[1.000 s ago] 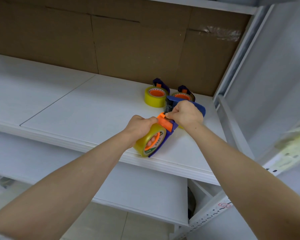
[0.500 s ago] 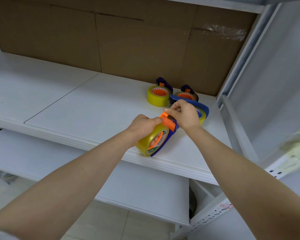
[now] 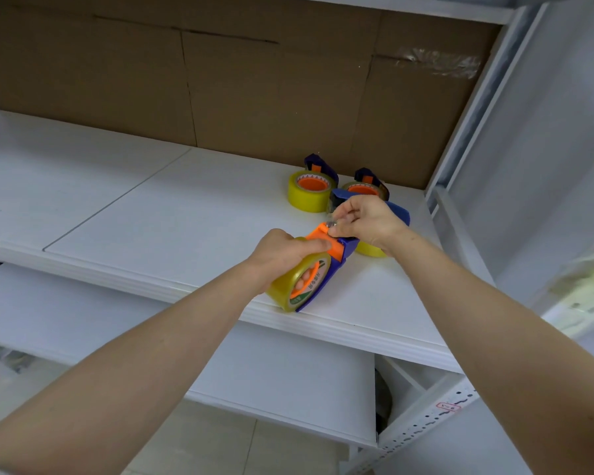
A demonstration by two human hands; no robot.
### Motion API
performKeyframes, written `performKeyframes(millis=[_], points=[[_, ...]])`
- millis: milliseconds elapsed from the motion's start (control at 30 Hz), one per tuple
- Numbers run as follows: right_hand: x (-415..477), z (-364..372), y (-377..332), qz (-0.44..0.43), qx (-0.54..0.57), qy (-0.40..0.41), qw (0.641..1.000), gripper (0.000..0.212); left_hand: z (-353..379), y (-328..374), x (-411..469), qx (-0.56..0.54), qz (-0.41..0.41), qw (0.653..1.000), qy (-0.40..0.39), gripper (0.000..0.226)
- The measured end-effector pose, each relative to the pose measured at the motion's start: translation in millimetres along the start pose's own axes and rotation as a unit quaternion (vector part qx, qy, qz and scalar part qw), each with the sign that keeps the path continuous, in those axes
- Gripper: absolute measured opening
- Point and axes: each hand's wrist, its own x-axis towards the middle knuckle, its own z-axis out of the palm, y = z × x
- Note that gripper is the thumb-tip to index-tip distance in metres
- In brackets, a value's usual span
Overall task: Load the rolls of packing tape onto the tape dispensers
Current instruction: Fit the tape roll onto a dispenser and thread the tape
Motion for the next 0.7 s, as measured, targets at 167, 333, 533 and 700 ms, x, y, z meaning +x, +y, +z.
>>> performKeyframes(millis=[167,333,533,700], points=[[6.6,-3.0,-8.0,0.073,-0.046,0.006,0.996,0.026,6.0,0.7,2.6,-0.004,0.01,1.0,0.008,0.048],[14.5,-6.2,-13.5,0.129,-0.126,0.005,0.984,0.036,13.1,-0.9,3.6,-0.002,0.02,1.0,0.023,0.059],[5.0,-16.2,-9.8,0.16,-0.021,-0.029,0.986,0.037,16.6,-4.3,0.6,-0.002,0.03,0.998,0.05,0.055],[0.8,-18.2,-7.0,0.101,-0.077,-0.009,0.992,0.021,18.6,-3.1,-2.7,0.013,0.032,0.998,0.06,0.054]])
